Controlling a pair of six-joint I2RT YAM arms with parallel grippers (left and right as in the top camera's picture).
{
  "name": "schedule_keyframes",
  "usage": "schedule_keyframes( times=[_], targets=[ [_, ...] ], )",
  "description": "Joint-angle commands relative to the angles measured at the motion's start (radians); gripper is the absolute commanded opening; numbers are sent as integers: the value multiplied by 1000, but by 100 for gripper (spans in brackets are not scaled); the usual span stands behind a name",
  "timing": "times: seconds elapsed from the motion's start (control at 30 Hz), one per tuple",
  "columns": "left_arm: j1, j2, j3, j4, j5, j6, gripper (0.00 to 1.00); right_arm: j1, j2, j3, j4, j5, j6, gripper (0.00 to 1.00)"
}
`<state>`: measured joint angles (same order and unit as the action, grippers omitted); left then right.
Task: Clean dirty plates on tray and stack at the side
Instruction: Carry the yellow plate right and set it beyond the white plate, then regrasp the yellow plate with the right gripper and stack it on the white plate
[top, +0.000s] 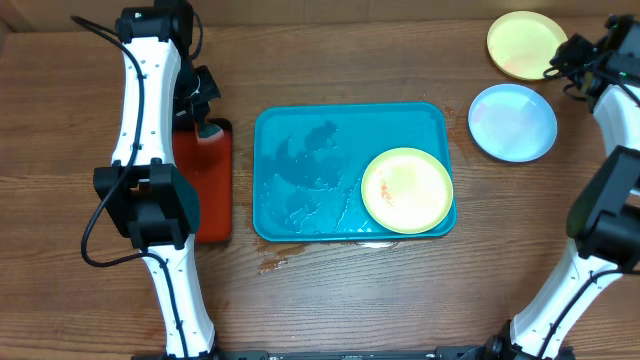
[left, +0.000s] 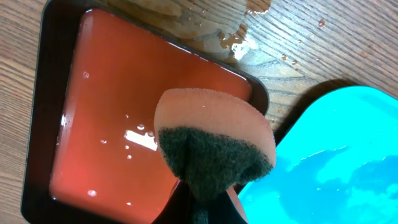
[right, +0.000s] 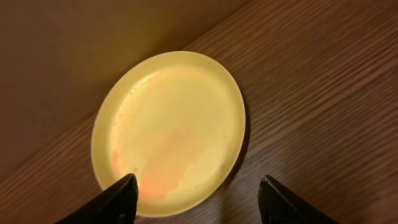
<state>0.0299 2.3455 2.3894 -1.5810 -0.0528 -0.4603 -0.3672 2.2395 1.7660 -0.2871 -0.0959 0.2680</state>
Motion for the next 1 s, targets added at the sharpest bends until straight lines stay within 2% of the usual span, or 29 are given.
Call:
schedule_keyframes(
  times=[0.0, 0.07, 0.3, 0.43, 0.8, 0.97],
  targets=[
    [-10, 4, 14, 6, -6, 19, 4, 21, 80, 23, 34, 51, 76, 64],
    [-11, 4, 14, 6, -6, 19, 4, 20, 105, 29, 46, 39, 128, 64],
    [-11, 4, 14, 33, -6, 19, 4, 21, 159, 192, -41, 13, 117, 64],
    [-11, 4, 14, 43, 0, 18, 4, 21, 166, 195, -30, 105, 119, 63],
    [-11, 4, 14, 42, 1, 18, 4, 22, 269, 195, -21, 110, 156, 63],
    [-11, 4, 14, 42, 2, 18, 4, 24, 284, 195, -25, 110, 156, 55]
  ],
)
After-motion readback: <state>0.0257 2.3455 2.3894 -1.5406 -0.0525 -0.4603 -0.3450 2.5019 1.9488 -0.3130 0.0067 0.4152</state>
